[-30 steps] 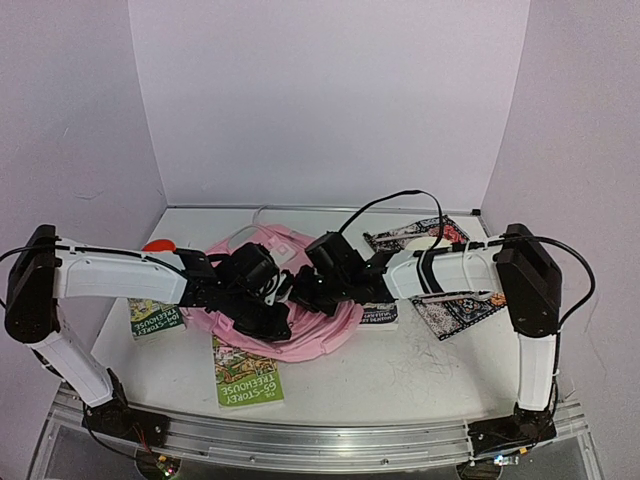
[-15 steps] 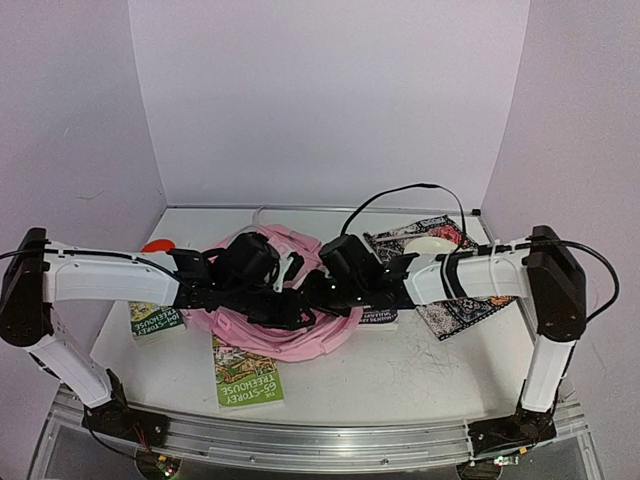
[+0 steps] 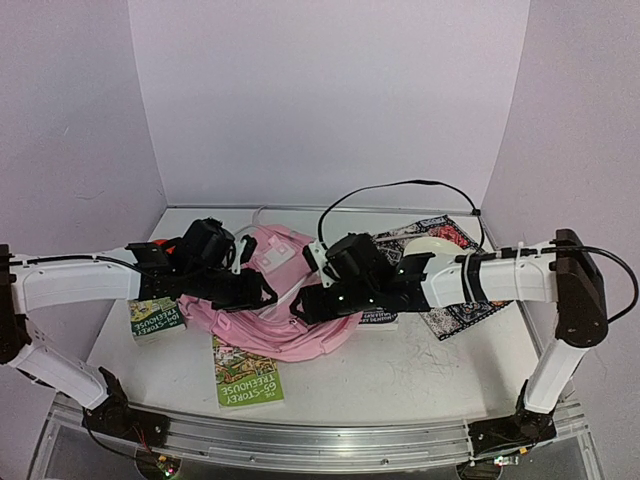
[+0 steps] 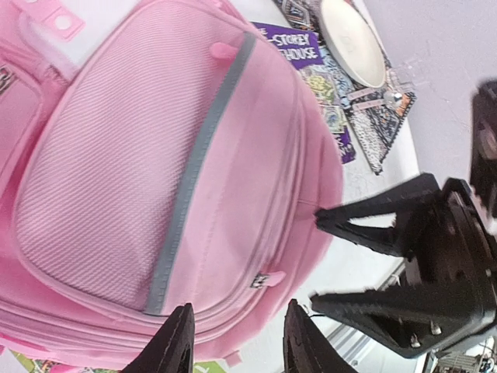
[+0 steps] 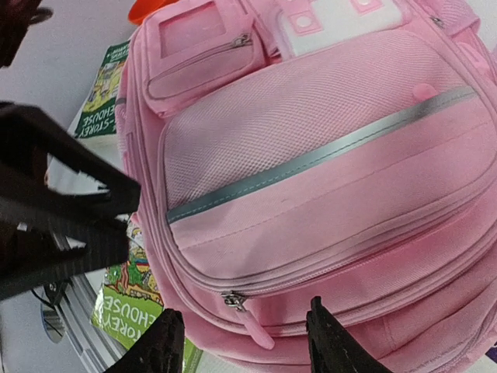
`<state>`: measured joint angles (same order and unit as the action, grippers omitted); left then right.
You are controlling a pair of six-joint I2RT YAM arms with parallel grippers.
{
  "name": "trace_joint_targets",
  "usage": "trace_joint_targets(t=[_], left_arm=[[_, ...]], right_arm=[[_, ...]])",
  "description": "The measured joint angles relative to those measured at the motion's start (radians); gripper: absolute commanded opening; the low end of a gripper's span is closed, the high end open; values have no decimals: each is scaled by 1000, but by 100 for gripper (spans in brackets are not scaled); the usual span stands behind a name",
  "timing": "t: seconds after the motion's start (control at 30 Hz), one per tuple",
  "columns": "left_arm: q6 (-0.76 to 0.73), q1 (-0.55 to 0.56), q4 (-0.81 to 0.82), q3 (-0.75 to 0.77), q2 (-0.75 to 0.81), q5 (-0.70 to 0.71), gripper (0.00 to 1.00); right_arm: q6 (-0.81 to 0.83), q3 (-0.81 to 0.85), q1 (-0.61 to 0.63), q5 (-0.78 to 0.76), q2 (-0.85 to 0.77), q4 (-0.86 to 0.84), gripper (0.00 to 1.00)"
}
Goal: Pack the student bag
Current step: Pick up the student bag from the upper front pocket, then adjust the book in the student bag.
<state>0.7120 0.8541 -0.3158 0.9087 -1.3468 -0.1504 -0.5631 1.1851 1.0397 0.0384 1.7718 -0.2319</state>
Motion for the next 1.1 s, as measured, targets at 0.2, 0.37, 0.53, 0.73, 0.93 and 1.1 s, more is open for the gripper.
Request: trace_joint_targets(t=[0.2,0.37,0.53,0.73,0.93,1.1], left_arm=[[7,-36,-44,-10,-1,24,42],[34,-48,-54,-23,-12,40,44],[61,-48,-54,-28,-49,50,45],[76,-48,-54,-28,-88,63,44],[72,-48,-52,-28,-113,81,33],[57,-58,-37,-32,-139,107,28]], right_arm=[[115,-2,1,73,13,-1,55],[165,-3,1,108,66,0,49],[207,-3,0,143,106,-9,33],[239,-3,-1,165,134,-28,7],[255,-8,-4,151,134,-29,0],[262,-62,-26,106,74,-20,0]])
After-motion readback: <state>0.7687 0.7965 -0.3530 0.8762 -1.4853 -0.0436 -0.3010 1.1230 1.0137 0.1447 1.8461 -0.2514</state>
